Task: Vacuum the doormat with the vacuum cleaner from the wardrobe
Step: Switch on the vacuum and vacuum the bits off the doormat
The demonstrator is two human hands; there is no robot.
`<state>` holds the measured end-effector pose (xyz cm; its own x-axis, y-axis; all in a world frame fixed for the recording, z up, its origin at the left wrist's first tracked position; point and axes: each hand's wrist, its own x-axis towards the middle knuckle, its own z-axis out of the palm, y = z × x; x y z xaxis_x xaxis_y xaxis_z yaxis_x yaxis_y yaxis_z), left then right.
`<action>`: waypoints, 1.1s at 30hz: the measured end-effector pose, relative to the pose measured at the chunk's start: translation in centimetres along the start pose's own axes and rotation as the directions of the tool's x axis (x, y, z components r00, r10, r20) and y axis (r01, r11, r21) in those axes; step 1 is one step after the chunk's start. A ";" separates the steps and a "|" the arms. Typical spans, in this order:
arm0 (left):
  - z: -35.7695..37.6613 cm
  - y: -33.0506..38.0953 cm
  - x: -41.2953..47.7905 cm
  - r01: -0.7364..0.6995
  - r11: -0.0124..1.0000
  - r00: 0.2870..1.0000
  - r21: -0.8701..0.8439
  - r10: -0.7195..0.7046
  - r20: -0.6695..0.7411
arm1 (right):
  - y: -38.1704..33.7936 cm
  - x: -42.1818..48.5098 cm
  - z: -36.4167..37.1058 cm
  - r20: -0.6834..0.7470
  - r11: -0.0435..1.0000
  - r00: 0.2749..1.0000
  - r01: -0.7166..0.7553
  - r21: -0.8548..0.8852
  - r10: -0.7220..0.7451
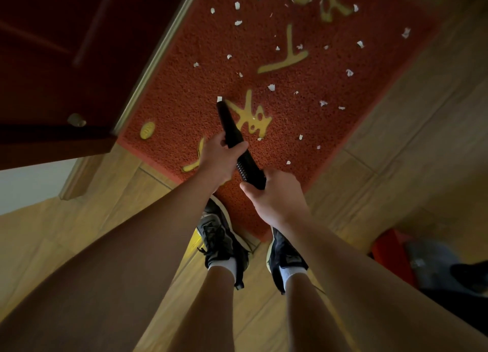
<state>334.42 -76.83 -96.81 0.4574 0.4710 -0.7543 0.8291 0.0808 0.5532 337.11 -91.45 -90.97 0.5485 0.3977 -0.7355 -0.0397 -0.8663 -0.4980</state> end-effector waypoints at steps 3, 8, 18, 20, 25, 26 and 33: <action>0.0 0.2 0.3 -0.012 1.000 1.000 0.017 0.012 -0.023 | -0.1 0.3 0.0 -0.007 1.000 1.000 0.008 -0.003 -0.008; -0.1 -0.1 0.3 -0.021 0.999 0.999 0.047 0.022 -0.025 | 0.1 0.2 0.3 -0.019 1.000 1.000 0.010 0.019 -0.010; -0.5 -0.4 0.7 -0.008 1.000 1.000 0.007 0.008 -0.027 | -0.4 0.4 0.4 -0.033 0.999 0.999 0.034 0.016 -0.034; -0.5 -0.6 0.3 -0.013 1.000 0.999 0.018 0.014 -0.035 | -0.3 -0.1 0.5 -0.027 1.000 0.999 0.029 0.008 -0.029; -0.6 -1.8 -1.2 0.006 0.999 1.000 0.051 -0.006 -0.004 | 0.0 -2.0 0.8 -0.011 0.999 1.000 0.015 -0.034 -0.016; -0.6 -2.2 -1.4 0.017 0.999 1.000 0.050 -0.017 -0.003 | 0.1 -2.4 0.9 -0.012 0.999 1.000 0.017 -0.046 -0.017; -0.1 -3.2 -3.0 0.033 0.998 0.999 0.051 -0.033 0.012 | 1.1 -3.8 1.6 -0.016 0.999 1.000 0.021 -0.034 -0.021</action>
<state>330.37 -78.40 -96.32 0.4334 0.4576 -0.7764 0.8588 0.0515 0.5097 333.65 -93.42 -89.43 0.5626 0.4109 -0.7174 -0.0001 -0.8677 -0.4971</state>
